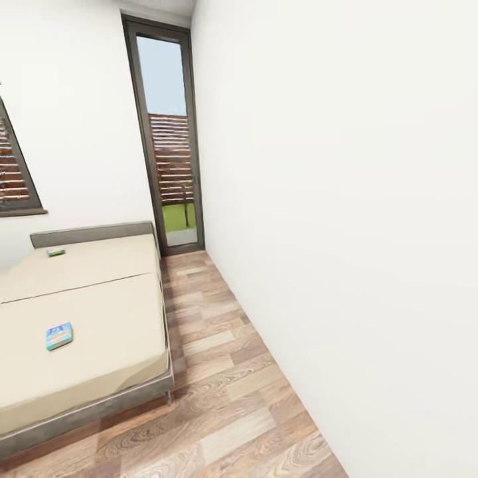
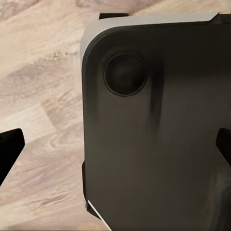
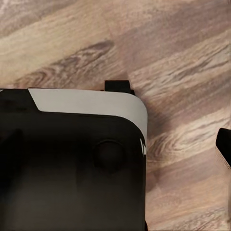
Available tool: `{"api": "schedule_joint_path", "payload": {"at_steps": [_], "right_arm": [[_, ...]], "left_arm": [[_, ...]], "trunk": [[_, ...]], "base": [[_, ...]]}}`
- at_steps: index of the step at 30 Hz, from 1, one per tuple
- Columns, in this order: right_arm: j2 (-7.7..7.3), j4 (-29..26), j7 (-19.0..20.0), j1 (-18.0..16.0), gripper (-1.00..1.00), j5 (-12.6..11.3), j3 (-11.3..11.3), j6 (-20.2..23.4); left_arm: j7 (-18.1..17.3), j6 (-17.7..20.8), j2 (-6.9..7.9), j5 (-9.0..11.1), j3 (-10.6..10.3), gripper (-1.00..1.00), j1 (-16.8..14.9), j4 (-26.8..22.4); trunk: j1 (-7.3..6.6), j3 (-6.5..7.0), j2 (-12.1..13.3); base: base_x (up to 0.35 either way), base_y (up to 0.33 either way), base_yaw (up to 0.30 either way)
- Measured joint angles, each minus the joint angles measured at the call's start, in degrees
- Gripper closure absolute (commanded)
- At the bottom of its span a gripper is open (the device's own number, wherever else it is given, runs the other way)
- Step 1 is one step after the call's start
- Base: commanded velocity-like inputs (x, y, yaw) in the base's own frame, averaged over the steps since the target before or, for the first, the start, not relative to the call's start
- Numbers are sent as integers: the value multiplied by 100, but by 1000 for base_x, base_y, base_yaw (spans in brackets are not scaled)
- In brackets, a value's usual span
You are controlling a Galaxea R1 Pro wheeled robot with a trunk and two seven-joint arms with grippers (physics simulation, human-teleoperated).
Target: Put all the toys in the child's room - the three board games (two on the bed and one on the table), the two jigsaw puzzles on the table, and the tennis ball on the table - inside the toy box on the table in the child's room.
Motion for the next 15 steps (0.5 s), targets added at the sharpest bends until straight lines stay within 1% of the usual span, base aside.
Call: {"api": "schedule_joint_path", "payload": {"at_steps": [7, 15], "right_arm": [[-9, 1, 0, -50, -100, 0, 1, 3], [-15, 1, 1, -157, -100, 0, 2, 11]], "left_arm": [[0, 0, -4, -2, 0, -100, -22, 0], [0, 0, 17, 0, 2, -100, -190, 0]], "trunk": [[0, 0, 0], [0, 0, 0]], "base": [[0, 0, 300], [0, 0, 300]]}}
